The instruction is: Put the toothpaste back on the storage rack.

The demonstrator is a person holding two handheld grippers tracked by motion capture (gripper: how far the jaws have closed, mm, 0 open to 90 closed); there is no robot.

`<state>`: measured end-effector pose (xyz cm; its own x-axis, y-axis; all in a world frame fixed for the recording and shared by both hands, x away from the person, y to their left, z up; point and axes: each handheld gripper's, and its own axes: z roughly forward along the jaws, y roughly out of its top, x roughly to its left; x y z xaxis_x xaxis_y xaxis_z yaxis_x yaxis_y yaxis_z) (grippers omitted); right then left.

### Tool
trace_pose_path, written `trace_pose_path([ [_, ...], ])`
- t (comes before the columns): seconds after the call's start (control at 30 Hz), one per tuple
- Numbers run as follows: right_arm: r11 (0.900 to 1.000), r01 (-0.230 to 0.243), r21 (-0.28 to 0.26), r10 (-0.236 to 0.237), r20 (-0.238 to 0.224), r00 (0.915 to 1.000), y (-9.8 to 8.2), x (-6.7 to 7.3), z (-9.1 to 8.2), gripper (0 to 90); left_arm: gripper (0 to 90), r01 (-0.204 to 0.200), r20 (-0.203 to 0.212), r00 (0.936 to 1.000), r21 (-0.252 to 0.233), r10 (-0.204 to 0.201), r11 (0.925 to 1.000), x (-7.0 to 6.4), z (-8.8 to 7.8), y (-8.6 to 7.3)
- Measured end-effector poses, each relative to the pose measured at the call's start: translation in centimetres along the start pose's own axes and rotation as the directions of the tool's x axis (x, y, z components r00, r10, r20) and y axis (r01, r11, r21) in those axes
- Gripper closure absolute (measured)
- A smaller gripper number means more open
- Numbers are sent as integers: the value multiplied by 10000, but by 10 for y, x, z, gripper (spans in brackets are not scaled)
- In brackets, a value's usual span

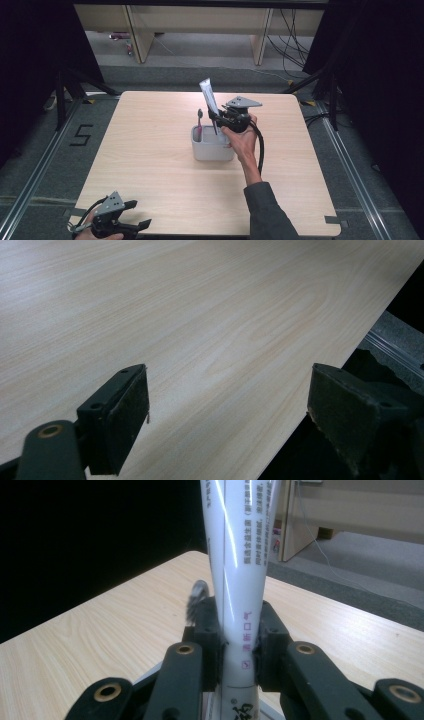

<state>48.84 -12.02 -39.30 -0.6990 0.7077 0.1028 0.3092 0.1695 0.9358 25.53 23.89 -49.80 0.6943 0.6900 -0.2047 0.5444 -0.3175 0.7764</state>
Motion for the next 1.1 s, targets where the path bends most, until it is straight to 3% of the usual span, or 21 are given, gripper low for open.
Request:
trace_pose_path([
  [0.23,9996,-261,-49,259,-256,9993,-13,0,6,765,166,-14,-31,10000,34,14,10000,1,0,0],
  [0.27,9987,-505,107,508,-287,9983,-14,2,6,764,165,-15,-21,10000,41,15,10000,1,0,0],
  [0.43,9996,-264,63,266,-298,9992,-21,1,9,763,165,-5,-4,10000,23,5,10000,0,0,0],
  [0.53,9988,-164,461,172,-185,9997,-23,3,9,762,165,-44,-60,10000,21,44,10000,0,0,-1],
  [0.7,9987,87,512,-87,2,10000,-27,2,11,761,166,-58,-44,10000,133,59,9999,0,1,-2],
  [0.77,9976,-28,691,36,-105,9999,-27,3,12,760,166,-4,-34,10000,95,4,10000,-1,1,-1],
  [0.87,9966,-1,829,-8,111,9999,-27,5,11,758,166,-142,-6,9999,195,142,9997,1,1,-1],
  [0.9,9959,338,845,-348,99,9993,-27,3,12,757,166,-205,-23,9998,242,206,9995,1,1,-1],
  [0.93,9953,43,972,-53,100,9999,-27,5,12,754,166,-118,-11,9999,178,118,9998,1,1,-1],
  [1.03,9938,88,1108,-114,228,9997,-27,6,12,728,166,-114,-4,9999,221,114,9997,1,1,-1],
  [1.07,9943,321,1017,-329,62,9994,-27,5,14,722,166,-109,-37,9999,182,110,9998,0,1,-2],
  [1.1,9924,181,1221,-201,153,9997,-27,6,13,720,166,-116,-32,9999,200,117,9997,0,1,-2],
])
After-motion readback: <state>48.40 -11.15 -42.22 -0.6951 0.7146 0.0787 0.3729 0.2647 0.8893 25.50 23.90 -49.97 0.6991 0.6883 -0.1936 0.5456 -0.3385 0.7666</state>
